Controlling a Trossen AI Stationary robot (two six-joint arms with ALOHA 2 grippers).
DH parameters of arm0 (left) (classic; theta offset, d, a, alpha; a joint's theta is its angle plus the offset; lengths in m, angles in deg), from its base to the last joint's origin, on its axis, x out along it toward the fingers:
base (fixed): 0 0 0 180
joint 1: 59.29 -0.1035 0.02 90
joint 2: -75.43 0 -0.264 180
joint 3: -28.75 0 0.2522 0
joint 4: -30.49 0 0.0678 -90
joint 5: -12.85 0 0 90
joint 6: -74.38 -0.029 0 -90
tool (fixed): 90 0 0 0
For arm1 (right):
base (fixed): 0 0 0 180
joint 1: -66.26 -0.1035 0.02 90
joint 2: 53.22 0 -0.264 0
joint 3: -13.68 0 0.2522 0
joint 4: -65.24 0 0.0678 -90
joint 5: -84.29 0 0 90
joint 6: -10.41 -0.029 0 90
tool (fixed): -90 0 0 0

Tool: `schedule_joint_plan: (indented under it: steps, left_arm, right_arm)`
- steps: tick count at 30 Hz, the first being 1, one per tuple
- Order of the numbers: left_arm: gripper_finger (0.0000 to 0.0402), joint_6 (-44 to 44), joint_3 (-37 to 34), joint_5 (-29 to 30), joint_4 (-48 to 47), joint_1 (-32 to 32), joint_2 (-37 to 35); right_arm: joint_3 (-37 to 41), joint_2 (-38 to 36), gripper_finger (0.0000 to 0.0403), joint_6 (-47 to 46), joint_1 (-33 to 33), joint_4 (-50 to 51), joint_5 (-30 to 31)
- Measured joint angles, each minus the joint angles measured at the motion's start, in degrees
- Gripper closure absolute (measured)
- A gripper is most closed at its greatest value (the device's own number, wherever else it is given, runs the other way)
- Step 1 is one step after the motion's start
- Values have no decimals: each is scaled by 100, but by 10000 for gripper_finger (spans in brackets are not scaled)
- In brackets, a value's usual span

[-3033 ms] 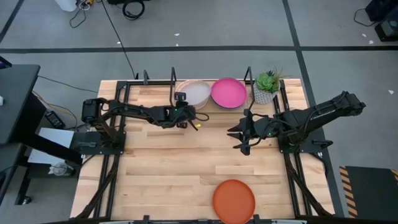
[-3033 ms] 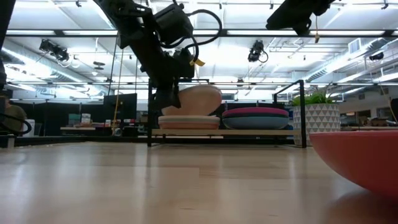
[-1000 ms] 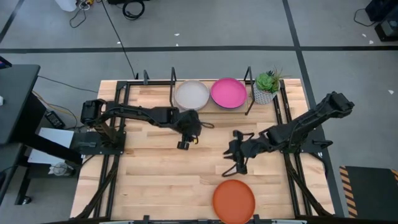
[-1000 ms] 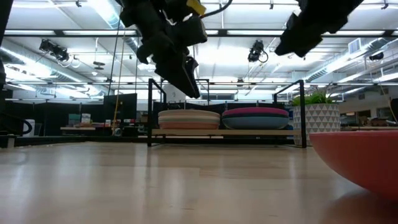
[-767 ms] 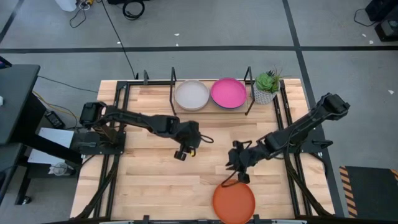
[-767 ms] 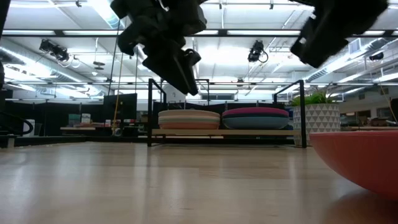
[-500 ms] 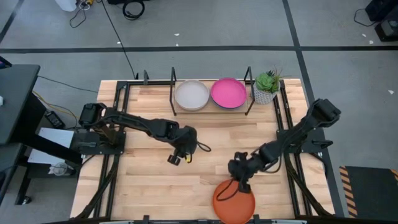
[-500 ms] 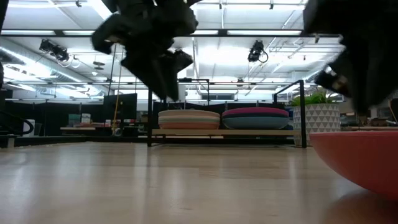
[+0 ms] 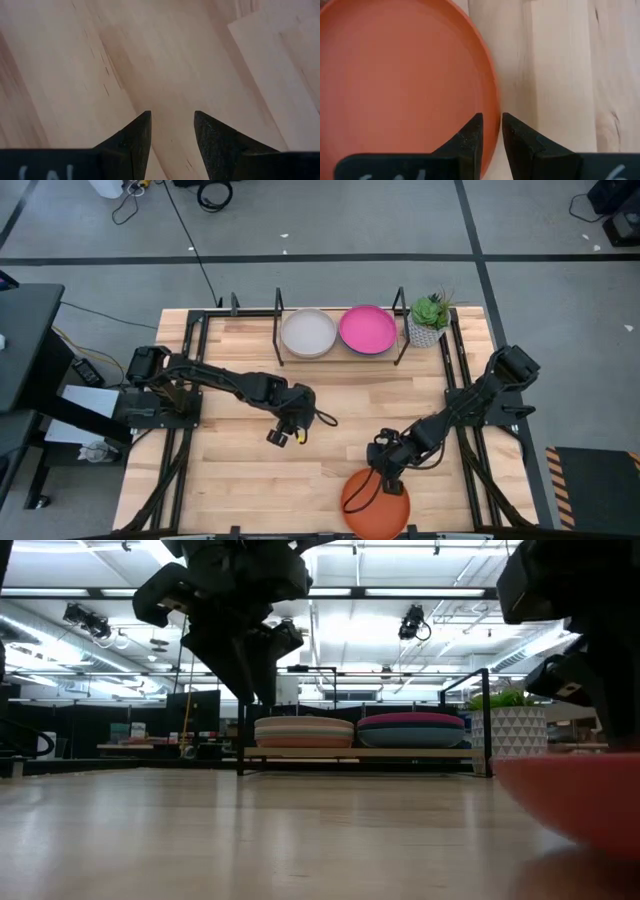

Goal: Place and stack plates onto a shelf
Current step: Stack the orange plate on top of the pink plate on the shelf

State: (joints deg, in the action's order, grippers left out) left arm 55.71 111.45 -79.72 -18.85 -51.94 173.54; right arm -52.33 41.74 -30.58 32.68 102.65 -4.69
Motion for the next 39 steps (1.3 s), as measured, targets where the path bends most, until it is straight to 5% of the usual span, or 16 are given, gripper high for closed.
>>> schedule_joint_plan:
  steps: [39]
  left_arm:
    - [244, 673, -2, 16, -80, 519, -2]
  right_arm:
    - [203, -39, 343, -541, -133, 263, -515]
